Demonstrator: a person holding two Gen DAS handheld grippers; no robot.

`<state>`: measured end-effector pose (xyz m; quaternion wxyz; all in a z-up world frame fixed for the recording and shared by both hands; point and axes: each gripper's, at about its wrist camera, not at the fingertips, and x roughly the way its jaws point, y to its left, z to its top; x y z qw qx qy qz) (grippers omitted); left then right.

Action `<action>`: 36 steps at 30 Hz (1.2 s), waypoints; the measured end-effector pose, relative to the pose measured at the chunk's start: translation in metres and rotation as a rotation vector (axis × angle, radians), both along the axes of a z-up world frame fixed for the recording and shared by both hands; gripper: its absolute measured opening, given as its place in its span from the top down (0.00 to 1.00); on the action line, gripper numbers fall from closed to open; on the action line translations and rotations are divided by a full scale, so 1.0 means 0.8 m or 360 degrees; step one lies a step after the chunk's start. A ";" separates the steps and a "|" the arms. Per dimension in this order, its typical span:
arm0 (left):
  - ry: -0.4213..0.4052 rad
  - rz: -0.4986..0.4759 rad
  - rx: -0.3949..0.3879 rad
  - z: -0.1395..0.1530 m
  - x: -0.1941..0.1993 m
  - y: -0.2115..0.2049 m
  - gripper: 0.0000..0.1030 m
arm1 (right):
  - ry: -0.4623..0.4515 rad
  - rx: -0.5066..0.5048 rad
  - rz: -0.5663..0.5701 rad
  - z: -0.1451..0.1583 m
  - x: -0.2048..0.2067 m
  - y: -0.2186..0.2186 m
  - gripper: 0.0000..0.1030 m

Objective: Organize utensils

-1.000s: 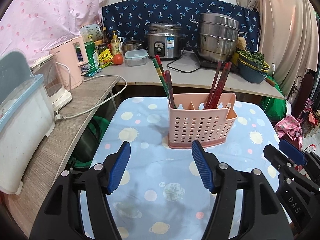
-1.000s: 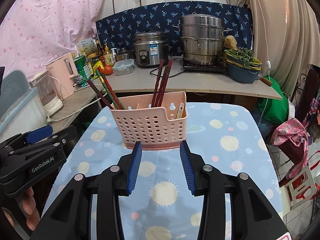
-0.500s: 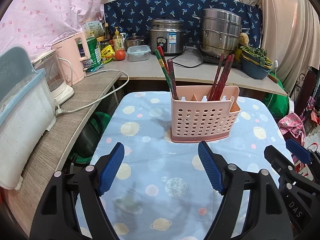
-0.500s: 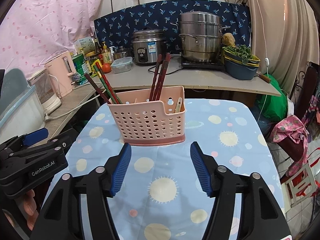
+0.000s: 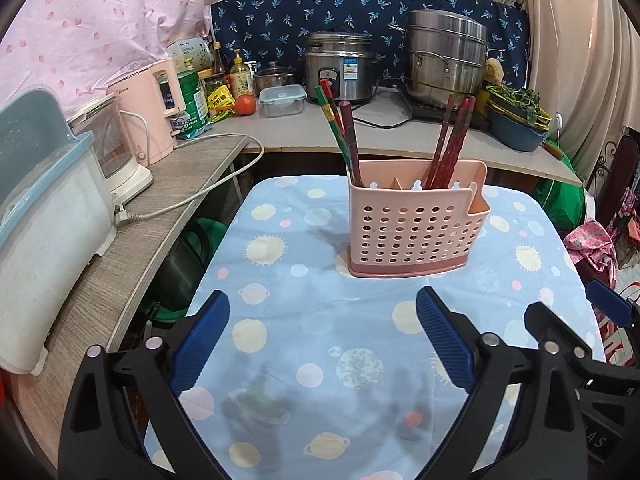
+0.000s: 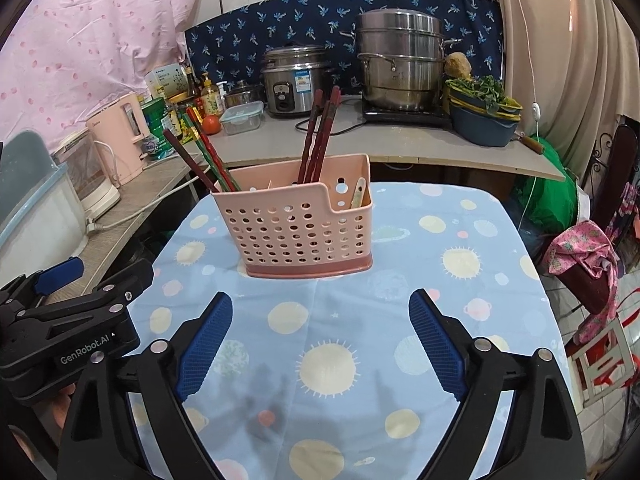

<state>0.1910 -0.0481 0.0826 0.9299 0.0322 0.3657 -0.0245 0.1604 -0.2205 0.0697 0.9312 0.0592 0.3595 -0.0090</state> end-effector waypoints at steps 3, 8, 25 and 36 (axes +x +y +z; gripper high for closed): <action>0.0018 0.0012 0.0001 -0.004 0.002 0.001 0.08 | -0.0002 0.0000 -0.0014 -0.003 0.000 -0.002 0.07; 0.0047 0.0020 0.0003 -0.010 0.003 0.003 0.08 | 0.0004 -0.0024 -0.0014 -0.006 0.001 0.000 0.07; 0.0077 0.0059 0.0004 -0.017 0.008 0.012 0.08 | 0.0024 -0.0015 -0.0034 -0.013 0.003 -0.006 0.07; 0.0078 0.0062 0.0011 -0.019 0.009 0.011 0.08 | 0.0043 -0.0021 -0.0043 -0.015 0.007 -0.010 0.07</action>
